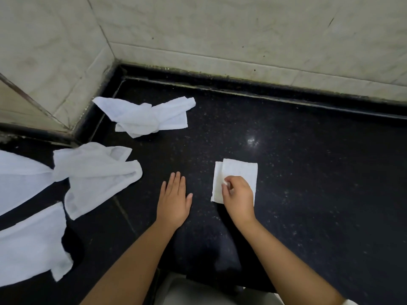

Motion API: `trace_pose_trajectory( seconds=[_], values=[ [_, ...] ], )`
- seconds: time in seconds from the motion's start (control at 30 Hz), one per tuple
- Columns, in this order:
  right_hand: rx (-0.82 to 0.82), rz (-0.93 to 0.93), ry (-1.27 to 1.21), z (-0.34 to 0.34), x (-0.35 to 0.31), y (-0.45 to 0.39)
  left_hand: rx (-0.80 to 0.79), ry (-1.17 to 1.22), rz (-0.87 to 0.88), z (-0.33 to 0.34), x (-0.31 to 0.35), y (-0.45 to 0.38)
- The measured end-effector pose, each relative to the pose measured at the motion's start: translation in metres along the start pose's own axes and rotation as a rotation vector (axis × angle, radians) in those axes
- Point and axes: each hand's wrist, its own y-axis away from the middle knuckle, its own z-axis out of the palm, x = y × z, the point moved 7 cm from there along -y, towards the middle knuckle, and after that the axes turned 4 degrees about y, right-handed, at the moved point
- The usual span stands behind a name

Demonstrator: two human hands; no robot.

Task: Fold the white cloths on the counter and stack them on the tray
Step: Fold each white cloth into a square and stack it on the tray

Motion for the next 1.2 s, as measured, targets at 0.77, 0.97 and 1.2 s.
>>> trace_pose_trajectory(
  seconds=[0.77, 0.97, 1.2],
  values=[
    [-0.231, -0.165, 0.622, -0.019, 0.042, 0.025, 0.262, 0.123, 0.561, -0.018, 0.071, 0.008],
    [-0.406, -0.141, 0.459, -0.014, 0.050, 0.007, 0.109, -0.074, 0.579, 0.002, 0.094, -0.001],
    [-0.211, -0.039, 0.359, -0.091, 0.073, 0.025, 0.237, -0.131, 0.796, -0.002, 0.155, 0.012]
  ],
)
